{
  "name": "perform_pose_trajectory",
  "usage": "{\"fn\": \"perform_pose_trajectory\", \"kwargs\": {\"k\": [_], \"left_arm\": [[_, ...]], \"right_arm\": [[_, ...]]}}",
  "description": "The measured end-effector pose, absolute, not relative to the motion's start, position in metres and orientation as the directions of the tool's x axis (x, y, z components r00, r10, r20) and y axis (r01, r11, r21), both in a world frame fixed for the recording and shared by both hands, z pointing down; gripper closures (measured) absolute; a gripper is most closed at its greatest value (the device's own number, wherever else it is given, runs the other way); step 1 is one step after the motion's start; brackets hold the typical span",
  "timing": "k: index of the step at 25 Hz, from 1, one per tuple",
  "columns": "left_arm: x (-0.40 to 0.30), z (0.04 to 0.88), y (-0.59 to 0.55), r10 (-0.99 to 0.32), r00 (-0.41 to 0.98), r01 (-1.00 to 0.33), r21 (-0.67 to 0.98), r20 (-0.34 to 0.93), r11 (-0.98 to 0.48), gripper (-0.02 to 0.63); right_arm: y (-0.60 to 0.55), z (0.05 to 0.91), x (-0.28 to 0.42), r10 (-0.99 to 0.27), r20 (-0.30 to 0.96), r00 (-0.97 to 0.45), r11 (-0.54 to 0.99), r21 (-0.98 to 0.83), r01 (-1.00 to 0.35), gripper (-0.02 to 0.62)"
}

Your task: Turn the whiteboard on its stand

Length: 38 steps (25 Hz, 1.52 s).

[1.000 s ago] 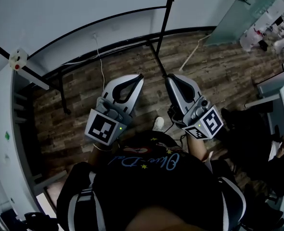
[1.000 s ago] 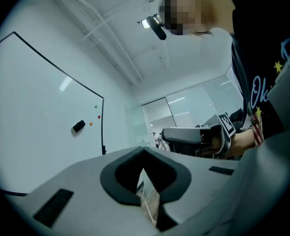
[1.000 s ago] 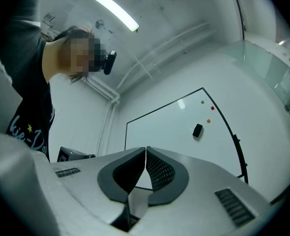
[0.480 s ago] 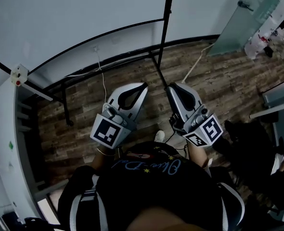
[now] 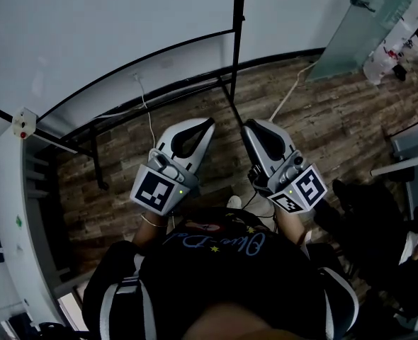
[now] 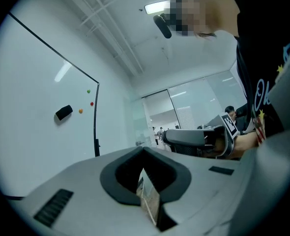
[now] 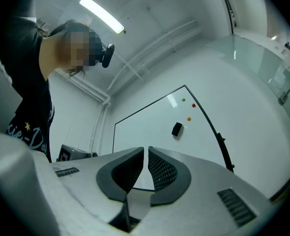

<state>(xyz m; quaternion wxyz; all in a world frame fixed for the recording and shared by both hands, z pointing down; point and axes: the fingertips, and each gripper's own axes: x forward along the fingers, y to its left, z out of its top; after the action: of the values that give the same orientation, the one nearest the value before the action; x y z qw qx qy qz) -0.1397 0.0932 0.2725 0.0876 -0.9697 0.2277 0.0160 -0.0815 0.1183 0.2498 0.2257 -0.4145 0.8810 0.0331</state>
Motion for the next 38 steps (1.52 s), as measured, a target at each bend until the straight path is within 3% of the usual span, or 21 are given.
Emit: {"fn": "perform_pose_trajectory", "kwargs": {"k": [9, 25, 38], "left_arm": [[-0.104, 0.267, 0.062, -0.449, 0.891, -0.454, -0.181, -0.066, -0.873, 0.62], [-0.104, 0.278, 0.053, -0.503, 0.863, -0.502, -0.171, -0.043, -0.848, 0.62], [-0.069, 0.279, -0.011, -0.387, 0.918, -0.395, -0.142, -0.081, -0.908, 0.62]], "right_arm": [[0.089, 0.247, -0.046, -0.706, -0.417, -0.572, 0.669, -0.129, -0.732, 0.572], [0.073, 0.255, -0.034, -0.683, -0.384, -0.621, 0.707, -0.132, -0.695, 0.571], [0.021, 0.253, -0.016, -0.744, -0.35, -0.569, 0.635, -0.106, -0.765, 0.569]]}}
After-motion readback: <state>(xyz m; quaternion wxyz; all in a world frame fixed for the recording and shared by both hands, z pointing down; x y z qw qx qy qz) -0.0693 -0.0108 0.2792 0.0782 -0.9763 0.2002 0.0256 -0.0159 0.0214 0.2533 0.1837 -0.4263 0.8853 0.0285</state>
